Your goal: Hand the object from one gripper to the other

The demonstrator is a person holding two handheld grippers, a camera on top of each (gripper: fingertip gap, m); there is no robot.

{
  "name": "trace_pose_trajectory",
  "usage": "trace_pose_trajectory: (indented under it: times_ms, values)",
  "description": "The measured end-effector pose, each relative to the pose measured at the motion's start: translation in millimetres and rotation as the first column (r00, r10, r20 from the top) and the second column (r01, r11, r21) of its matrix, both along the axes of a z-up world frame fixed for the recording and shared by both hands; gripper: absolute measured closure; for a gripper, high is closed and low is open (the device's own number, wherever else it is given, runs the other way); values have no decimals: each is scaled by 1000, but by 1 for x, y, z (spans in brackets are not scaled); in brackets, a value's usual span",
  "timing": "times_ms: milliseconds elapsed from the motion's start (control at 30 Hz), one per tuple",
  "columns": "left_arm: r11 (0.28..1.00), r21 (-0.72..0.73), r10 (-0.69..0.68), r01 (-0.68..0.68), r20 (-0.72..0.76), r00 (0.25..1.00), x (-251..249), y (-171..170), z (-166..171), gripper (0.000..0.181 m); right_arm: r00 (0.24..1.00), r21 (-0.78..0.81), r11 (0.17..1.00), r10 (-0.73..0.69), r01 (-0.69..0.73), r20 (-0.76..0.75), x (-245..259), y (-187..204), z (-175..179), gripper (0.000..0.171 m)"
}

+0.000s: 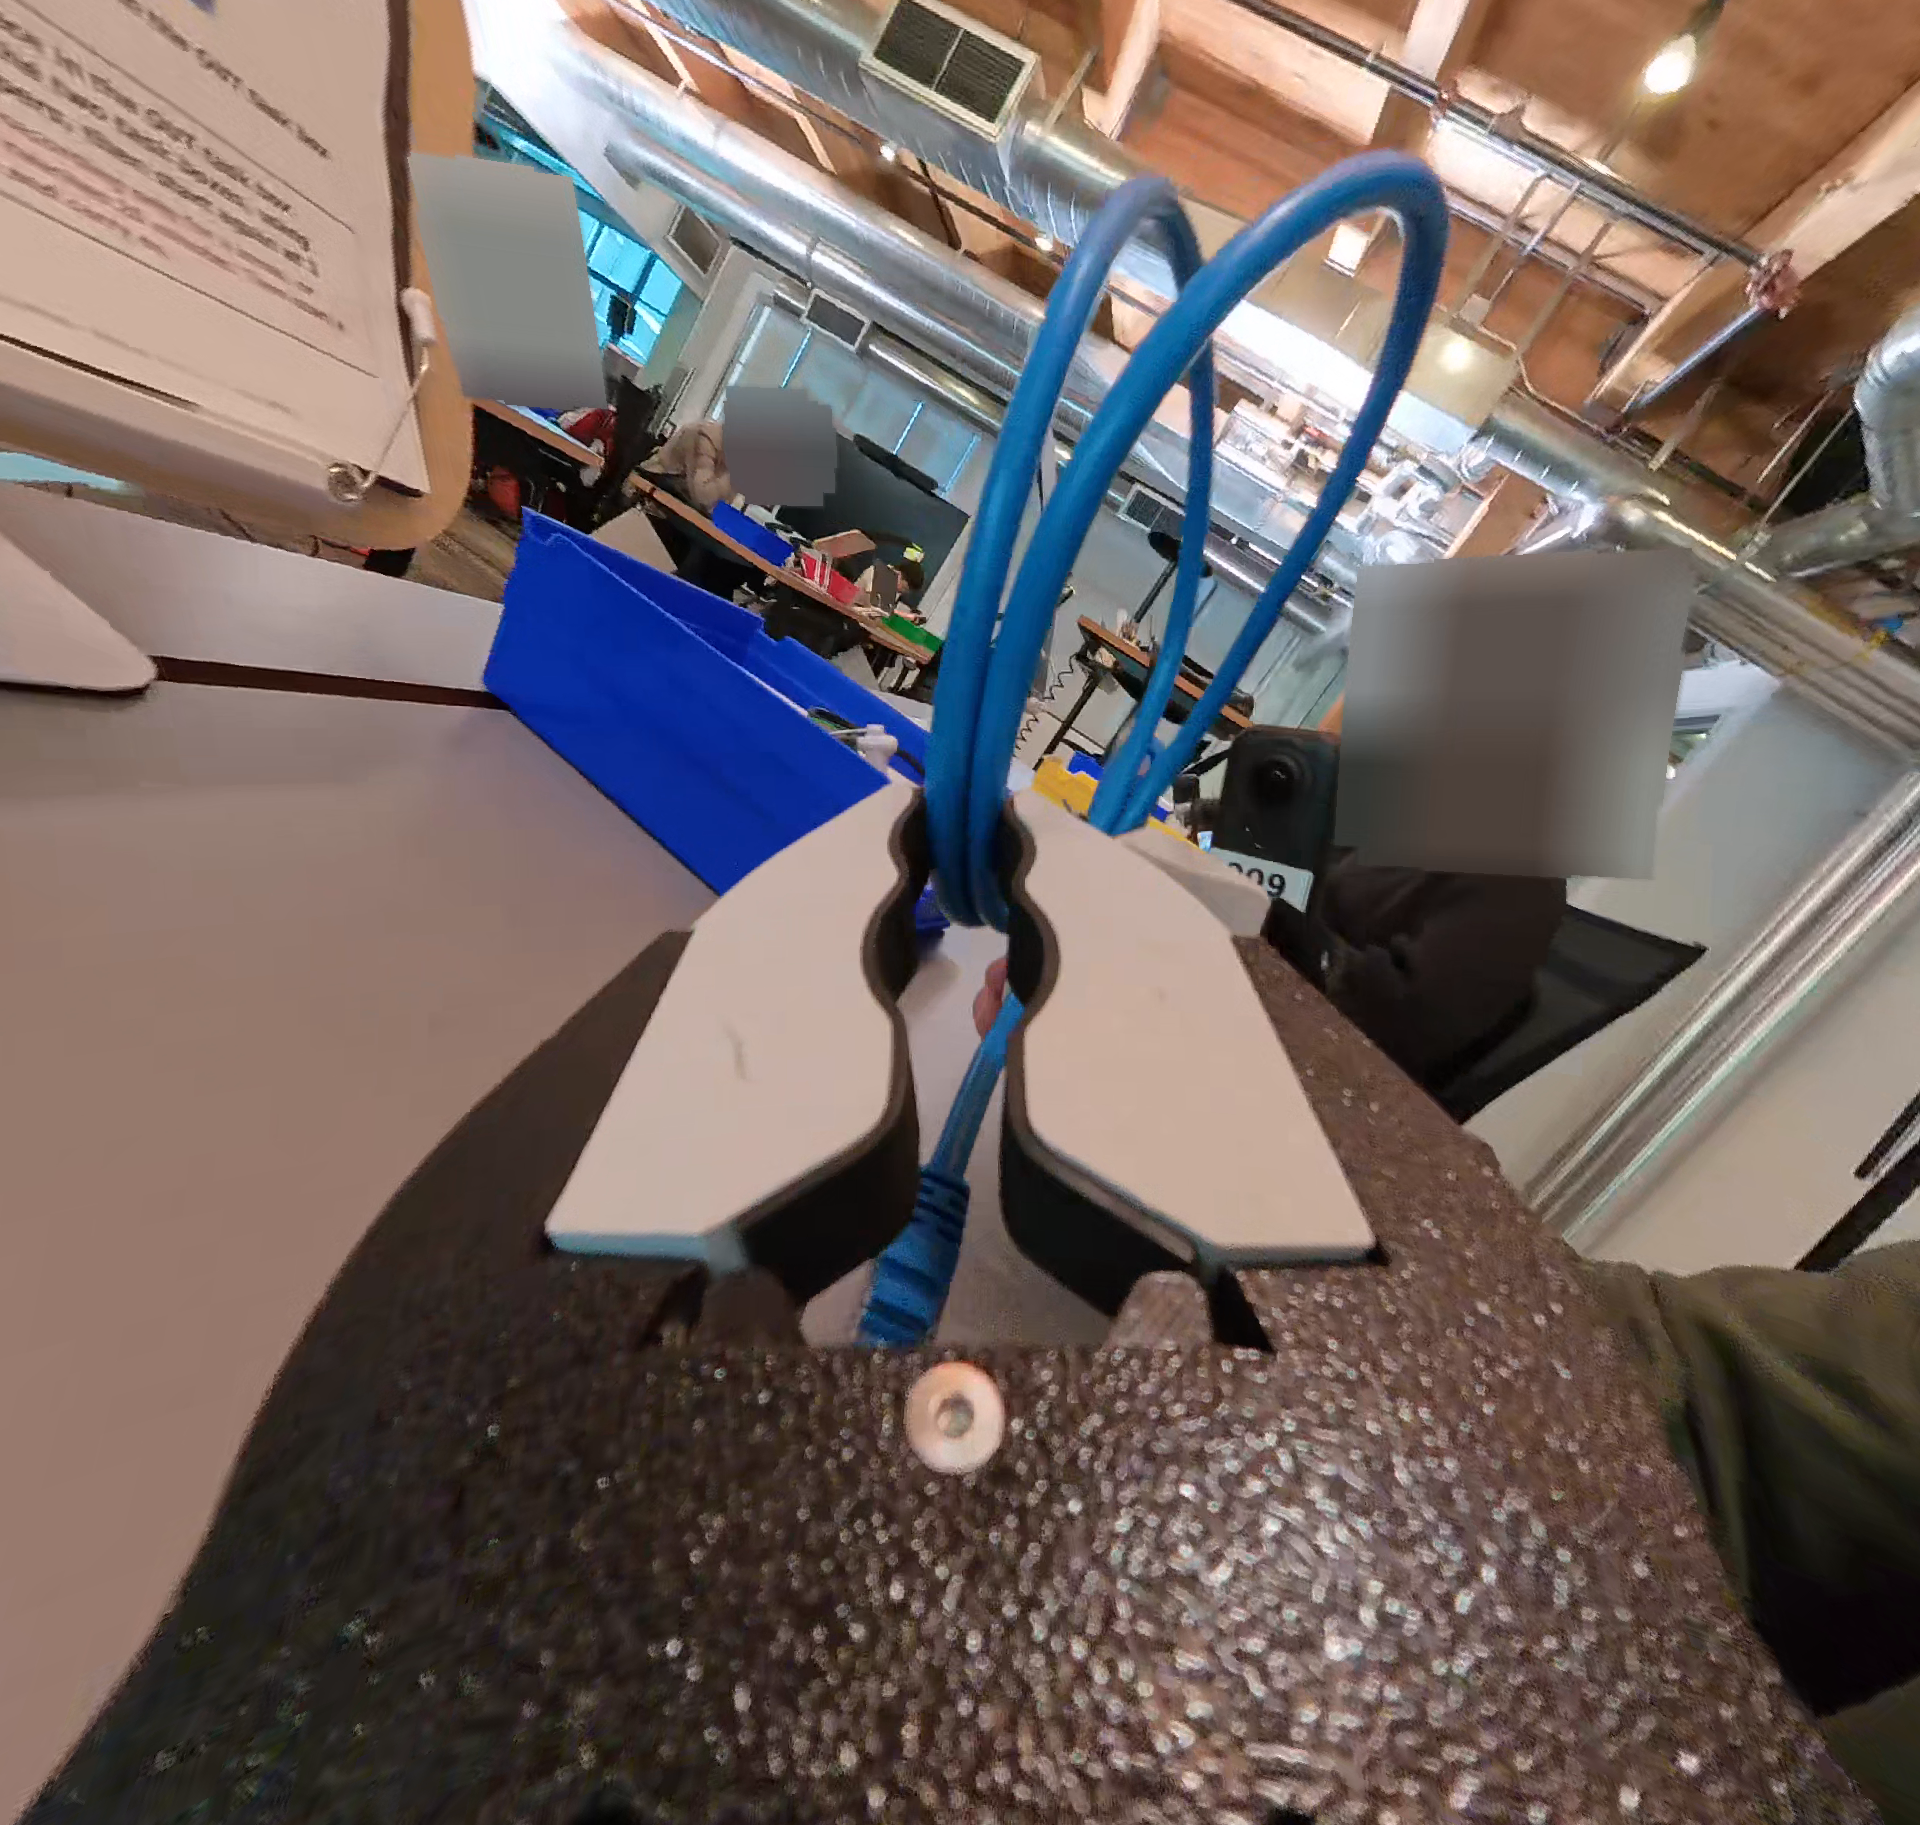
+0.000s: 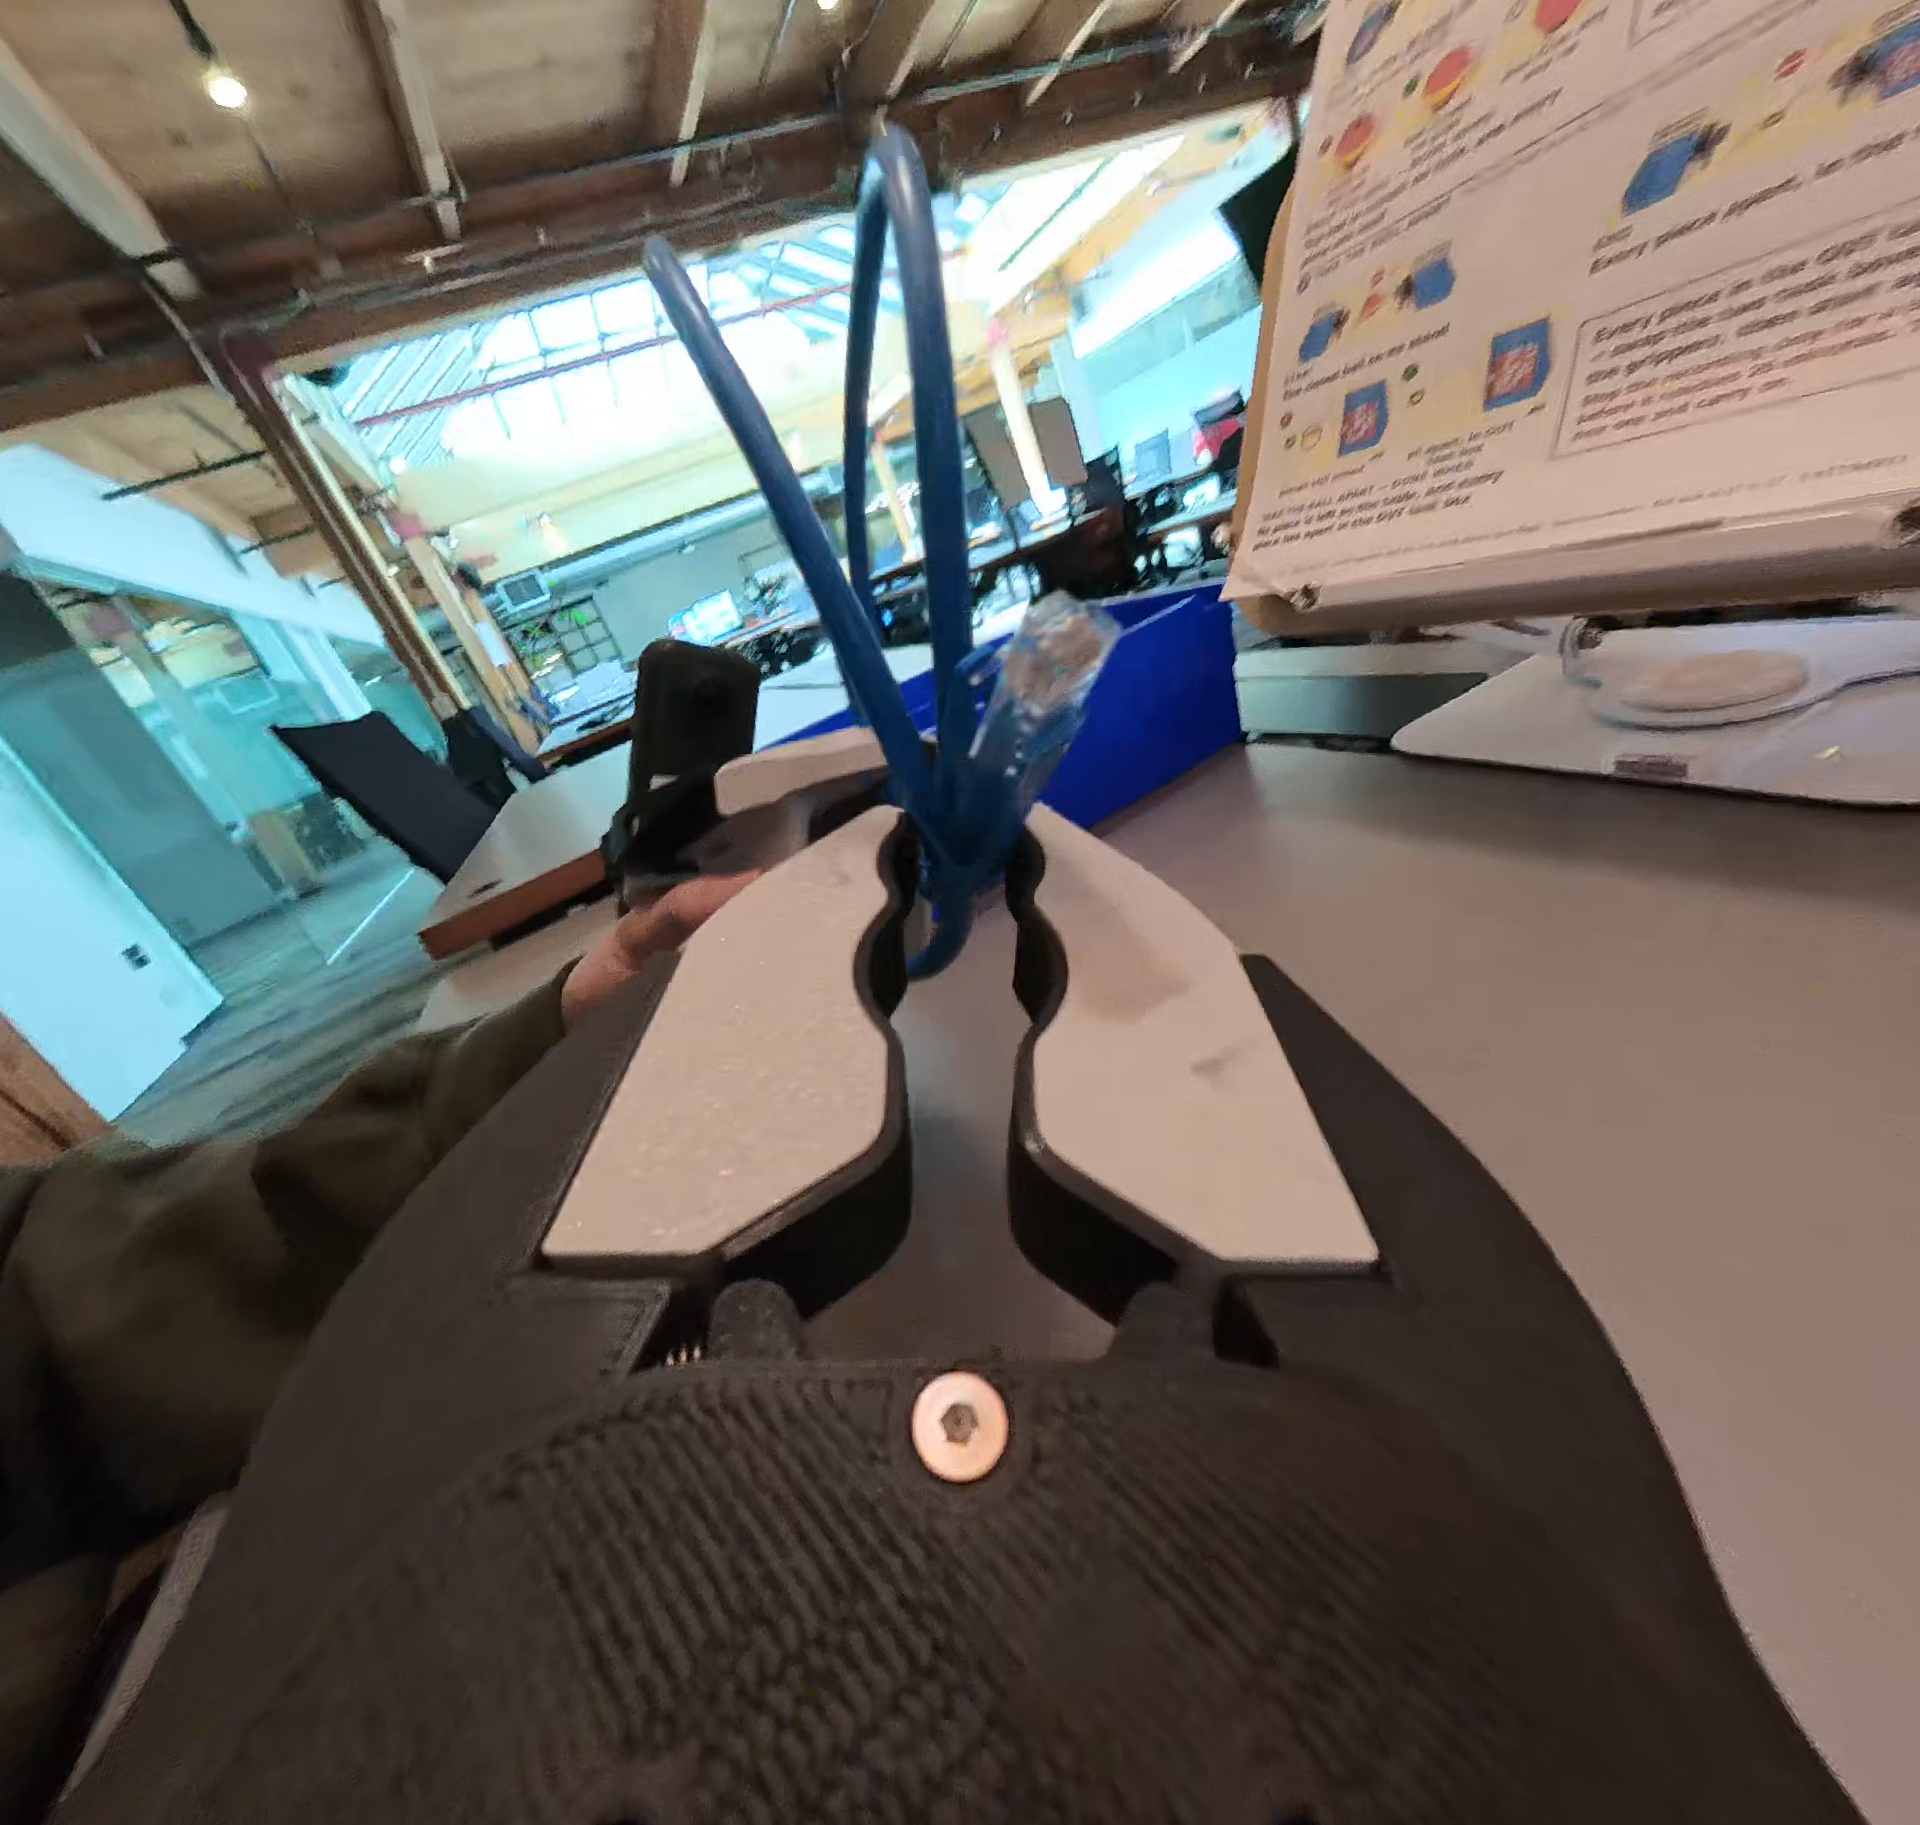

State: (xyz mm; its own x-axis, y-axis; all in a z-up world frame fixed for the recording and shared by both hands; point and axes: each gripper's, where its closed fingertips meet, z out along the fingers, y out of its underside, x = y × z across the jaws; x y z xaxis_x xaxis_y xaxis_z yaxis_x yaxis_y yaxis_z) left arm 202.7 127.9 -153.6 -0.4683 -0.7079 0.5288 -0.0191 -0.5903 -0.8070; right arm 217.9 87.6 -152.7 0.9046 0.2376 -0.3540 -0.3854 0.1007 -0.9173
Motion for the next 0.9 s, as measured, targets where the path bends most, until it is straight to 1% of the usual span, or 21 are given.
trace_pose_trajectory:
  times_ms: [67,133,167,233,300,400,467,500,533,567,667,733,833,900]
  values:
    - [998,52,-28,29,-10,1000,-1,-7,-2,169,999,1,1000,-16,16,52,4,-4,4,156]
    - [984,161,-68,74,-45,997,-2,-12,-9,165,991,-40,999,28,-23,134,3,-7,3,156]
    - [969,231,-69,83,-69,995,-3,-13,-14,160,986,-60,998,36,-26,166,4,-9,3,156]
    - [920,386,-31,67,-99,995,-3,-11,-23,144,977,-86,995,66,-49,203,4,-13,2,156]
    - [853,518,-16,60,-89,996,-7,-10,-27,140,970,-151,985,118,-87,212,3,-15,-5,156]
    - [791,608,-35,68,-67,997,-14,-10,-26,138,966,-207,976,118,-70,231,8,-17,-13,156]
    - [781,619,-55,81,-61,997,-19,-9,-25,140,966,-225,973,105,-51,236,13,-17,-15,157]
    - [782,618,-64,86,-57,996,-21,-8,-24,148,967,-220,974,105,-53,231,14,-18,-14,157]
    - [780,619,-77,98,-60,995,-22,-8,-25,163,969,-212,976,105,-56,223,14,-19,-13,157]
    - [777,621,-80,105,-69,994,-23,-7,-26,172,971,-204,978,100,-55,216,15,-19,-11,157]
    - [781,612,-68,126,-118,991,-21,-5,-31,180,965,-195,981,74,-25,252,16,-18,-11,157]
    - [827,554,-54,102,-103,993,-17,-2,-27,181,958,-158,987,28,18,286,18,-16,-8,156]
    - [903,423,-45,78,-88,995,-12,2,-20,181,968,-108,994,21,7,251,14,-15,-3,154]
    - [946,322,-24,43,-65,998,-10,9,-12,181,977,-128,992,24,4,211,15,-12,-7,138]
